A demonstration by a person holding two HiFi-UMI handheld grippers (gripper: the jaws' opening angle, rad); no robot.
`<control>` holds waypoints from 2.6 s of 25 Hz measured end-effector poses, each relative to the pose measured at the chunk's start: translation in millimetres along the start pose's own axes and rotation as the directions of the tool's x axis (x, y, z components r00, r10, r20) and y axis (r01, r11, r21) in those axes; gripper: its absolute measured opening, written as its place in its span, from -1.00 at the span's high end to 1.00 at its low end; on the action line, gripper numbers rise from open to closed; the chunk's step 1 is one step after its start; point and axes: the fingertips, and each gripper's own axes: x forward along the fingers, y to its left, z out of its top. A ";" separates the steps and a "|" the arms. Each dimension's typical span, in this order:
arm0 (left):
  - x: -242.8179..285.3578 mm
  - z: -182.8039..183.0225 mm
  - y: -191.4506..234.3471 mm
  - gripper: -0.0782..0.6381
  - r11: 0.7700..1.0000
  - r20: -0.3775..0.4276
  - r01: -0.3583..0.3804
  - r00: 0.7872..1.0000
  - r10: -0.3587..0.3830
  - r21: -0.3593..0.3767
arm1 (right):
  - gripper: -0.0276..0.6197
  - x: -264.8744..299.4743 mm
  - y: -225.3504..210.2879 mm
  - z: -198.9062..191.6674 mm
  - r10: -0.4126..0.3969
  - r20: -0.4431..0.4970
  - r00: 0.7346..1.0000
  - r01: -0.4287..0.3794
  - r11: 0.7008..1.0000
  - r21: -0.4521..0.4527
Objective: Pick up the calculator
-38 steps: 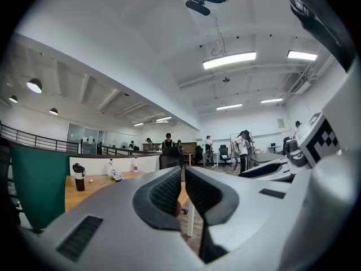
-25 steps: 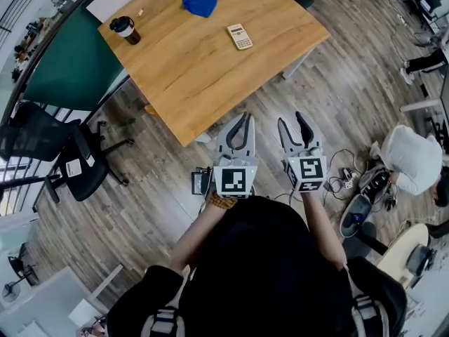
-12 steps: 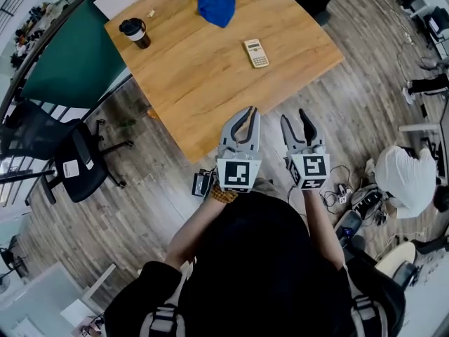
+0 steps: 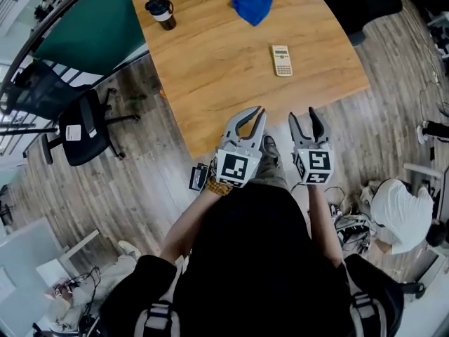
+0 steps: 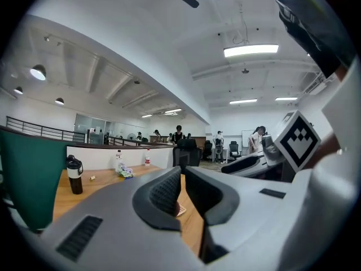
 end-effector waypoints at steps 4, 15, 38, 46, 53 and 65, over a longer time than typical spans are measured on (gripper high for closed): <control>18.4 -9.2 23.4 0.67 0.990 -0.046 -0.141 0.989 0.141 0.005 | 0.14 44.0 -13.4 -5.2 0.147 -0.044 0.988 -0.149 0.988 -0.045; 69.2 -22.5 13.4 0.67 0.942 -0.108 -0.333 0.935 0.336 0.047 | 0.00 119.3 -66.2 -23.5 0.343 -0.112 0.933 -0.355 0.927 -0.118; 137.5 -33.8 -38.6 0.67 0.899 -0.059 -0.439 0.897 0.438 0.007 | -0.21 188.8 -117.8 -102.4 0.455 -0.277 0.846 -0.502 0.855 -0.129; 126.2 -36.8 -22.5 0.67 0.875 -0.066 -0.485 0.873 0.483 -0.011 | -0.24 212.5 -98.6 -116.6 0.474 -0.336 0.814 -0.538 0.834 -0.125; 115.0 -37.9 -6.4 0.67 0.859 -0.069 -0.511 0.858 0.509 -0.020 | -0.27 246.1 -84.9 -131.8 0.461 -0.381 0.802 -0.520 0.852 -0.064; 100.0 -48.6 4.4 0.67 0.852 -0.099 -0.523 0.849 0.519 -0.026 | -0.31 291.3 -100.6 -145.3 0.335 -0.428 0.839 -0.310 0.942 0.128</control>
